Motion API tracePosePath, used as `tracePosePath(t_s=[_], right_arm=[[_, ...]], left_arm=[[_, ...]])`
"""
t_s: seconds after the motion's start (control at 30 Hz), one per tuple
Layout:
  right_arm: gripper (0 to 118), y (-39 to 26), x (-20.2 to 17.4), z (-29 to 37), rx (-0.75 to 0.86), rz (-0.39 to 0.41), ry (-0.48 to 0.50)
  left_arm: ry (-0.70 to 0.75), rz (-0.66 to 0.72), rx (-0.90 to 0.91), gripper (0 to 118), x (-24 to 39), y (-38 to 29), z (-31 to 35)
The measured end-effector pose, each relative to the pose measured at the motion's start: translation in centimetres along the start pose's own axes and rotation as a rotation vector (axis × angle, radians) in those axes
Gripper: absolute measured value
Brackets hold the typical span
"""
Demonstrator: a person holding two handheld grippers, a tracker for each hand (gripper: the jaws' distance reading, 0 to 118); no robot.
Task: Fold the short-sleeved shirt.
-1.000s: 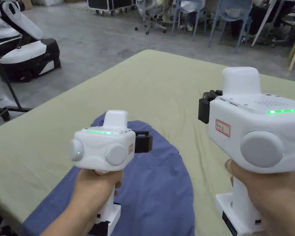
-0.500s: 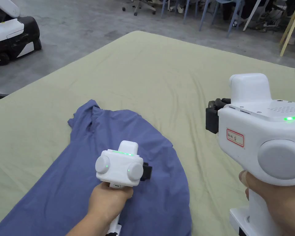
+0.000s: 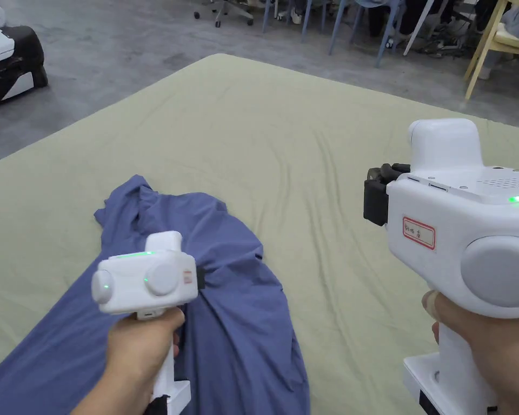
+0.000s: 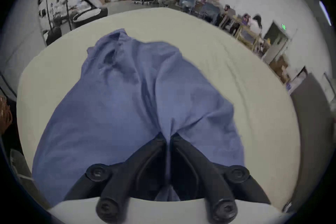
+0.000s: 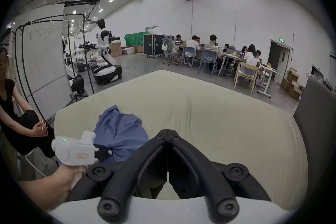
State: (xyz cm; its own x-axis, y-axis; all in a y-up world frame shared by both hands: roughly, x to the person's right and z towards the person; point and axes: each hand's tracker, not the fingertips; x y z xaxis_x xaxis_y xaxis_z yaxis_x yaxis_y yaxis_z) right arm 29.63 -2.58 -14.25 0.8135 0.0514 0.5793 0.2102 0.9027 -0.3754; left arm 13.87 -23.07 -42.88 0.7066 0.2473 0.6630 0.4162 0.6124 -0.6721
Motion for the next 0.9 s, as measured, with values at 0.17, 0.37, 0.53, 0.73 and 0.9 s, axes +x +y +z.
tracePosePath(t_s=[0.17, 0.37, 0.53, 0.73, 0.9], right_arm=[[3, 0.8, 1.5, 1.9, 0.031, -0.035, -0.009], [3, 1.8, 4.4, 5.5, 0.068, -0.068, -0.055], [3, 2.5, 8.4, 10.0, 0.117, -0.093, -0.135], [3, 2.7, 14.4, 17.4, 0.157, -0.123, -0.284], [3, 1.9, 20.1, 24.5, 0.172, -0.152, -0.444]], left_arm=[[-0.015, -0.038, 0.04, 0, 0.7, 2.4, 3.7], [-0.095, -0.121, 0.139, 0, 5.9, 5.9, 9.2], [-0.119, -0.333, 0.216, 0, 17.3, 8.0, 14.8], [-0.208, -0.487, 0.138, 0, 29.8, 7.0, 13.4], [-0.339, -0.589, 0.04, 0, 40.0, 4.6, 9.4]])
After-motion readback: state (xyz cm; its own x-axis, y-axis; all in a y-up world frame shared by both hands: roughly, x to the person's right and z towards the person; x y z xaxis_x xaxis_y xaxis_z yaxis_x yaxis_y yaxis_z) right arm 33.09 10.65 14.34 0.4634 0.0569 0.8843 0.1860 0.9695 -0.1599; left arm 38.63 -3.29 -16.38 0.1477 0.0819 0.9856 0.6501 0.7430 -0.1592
